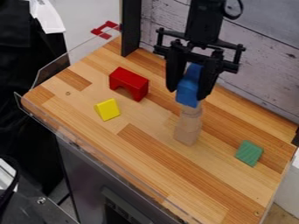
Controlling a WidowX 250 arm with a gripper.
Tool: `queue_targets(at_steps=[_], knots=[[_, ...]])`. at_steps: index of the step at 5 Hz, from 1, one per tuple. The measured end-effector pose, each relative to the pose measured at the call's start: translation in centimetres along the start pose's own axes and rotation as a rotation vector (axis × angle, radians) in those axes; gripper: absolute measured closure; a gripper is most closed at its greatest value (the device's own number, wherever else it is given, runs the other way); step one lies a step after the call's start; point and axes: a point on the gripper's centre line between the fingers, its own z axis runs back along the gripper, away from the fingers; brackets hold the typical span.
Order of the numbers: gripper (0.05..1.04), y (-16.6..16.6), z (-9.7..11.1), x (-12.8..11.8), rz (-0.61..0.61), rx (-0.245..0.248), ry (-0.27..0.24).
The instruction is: Take the blue rectangle block from the cylinder and put it in the middle of the table
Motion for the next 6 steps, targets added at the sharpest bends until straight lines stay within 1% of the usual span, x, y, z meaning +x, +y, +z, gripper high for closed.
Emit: queue_targets(at_steps=[2,3,4,5,6], knots=[[0.552,0.3,1.1,0.1,0.006,-0.004,-0.009],[0.552,2.3,1.9,0.4,0.052,0.001,-0.029],[0.552,5.2,1.9,1.1,0.081,-0.023,-0.052],[0.552,7.9,1.1,1.6,0.079,-0.042,-0.051],[0.552,9.1,-0.1,2.0,0.075,-0.055,-0.029]])
